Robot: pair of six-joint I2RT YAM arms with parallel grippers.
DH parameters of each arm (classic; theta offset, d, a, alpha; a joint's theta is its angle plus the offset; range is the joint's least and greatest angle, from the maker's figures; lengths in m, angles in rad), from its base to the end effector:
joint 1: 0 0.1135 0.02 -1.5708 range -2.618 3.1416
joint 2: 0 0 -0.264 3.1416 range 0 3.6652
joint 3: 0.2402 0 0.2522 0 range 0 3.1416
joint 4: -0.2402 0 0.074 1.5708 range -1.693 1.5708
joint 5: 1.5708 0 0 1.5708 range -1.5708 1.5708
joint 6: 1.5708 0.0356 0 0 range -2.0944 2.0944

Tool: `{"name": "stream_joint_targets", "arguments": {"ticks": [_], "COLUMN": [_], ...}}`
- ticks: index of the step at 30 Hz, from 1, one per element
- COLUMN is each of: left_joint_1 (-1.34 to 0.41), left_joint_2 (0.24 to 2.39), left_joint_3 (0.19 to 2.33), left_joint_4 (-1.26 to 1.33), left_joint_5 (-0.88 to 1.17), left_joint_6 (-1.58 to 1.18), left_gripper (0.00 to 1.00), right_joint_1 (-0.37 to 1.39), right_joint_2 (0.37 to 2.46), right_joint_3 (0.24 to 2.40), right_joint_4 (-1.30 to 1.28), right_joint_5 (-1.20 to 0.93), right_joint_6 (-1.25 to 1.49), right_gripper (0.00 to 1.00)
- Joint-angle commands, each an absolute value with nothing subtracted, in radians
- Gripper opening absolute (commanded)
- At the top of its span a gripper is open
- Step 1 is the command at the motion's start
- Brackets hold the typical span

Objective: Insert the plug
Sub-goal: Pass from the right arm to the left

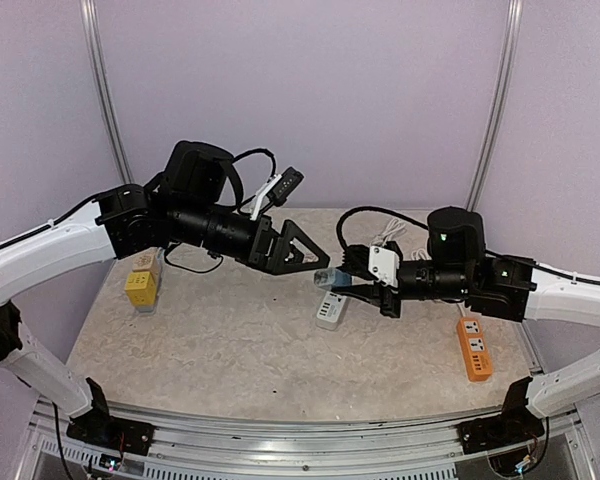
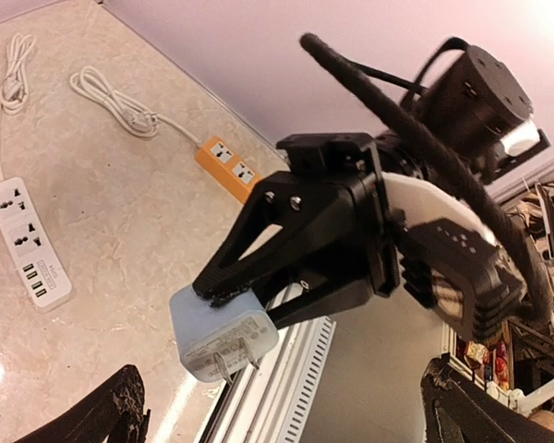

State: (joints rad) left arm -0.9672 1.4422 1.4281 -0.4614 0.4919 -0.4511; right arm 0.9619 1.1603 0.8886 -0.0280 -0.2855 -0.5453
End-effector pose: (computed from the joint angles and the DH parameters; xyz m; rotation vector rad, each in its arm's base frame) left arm 0.1710 -0.2776 0.3836 0.9101 2.0941 -1.3263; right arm 0.1462 0.2273 0.3157 -1.4352 1.2375 0.5525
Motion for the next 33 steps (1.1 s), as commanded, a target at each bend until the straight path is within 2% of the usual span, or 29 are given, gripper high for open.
{"name": "stream_joint_targets", "arguments": {"ticks": [1,20,24,29,33], "left_joint_1": [-0.973,-0.965,-0.965,-0.963,-0.962], "left_joint_2": [1.540,1.632,1.640,1.647,1.657], "left_joint_3": [1.486,1.515,1.513,1.514,1.519], "left_joint_4": [-0.533,-0.515,-0.494,-0.477,-0.477], "left_joint_5": [0.387,0.333,0.344,0.356,0.364], "left_joint_6": [-0.507,-0.555,-0.558,-0.561,-0.564], "left_gripper": [0.99,0.99,0.91,0.76,0.73], "right_joint_1": [0.997,1.038,1.049,1.057,1.058], "right_joint_2": [1.185,1.195,1.210,1.228,1.243], "right_joint_3": [0.908,0.906,0.914,0.926,0.932], "right_joint_4": [-0.100,-0.059,-0.046,-0.050,-0.054], "right_joint_5": [-0.027,0.040,0.044,0.046,0.052], "right_joint_6": [-0.492,-0.465,-0.462,-0.466,-0.468], "right_gripper": [0.00,0.00,0.00,0.00,0.00]}}
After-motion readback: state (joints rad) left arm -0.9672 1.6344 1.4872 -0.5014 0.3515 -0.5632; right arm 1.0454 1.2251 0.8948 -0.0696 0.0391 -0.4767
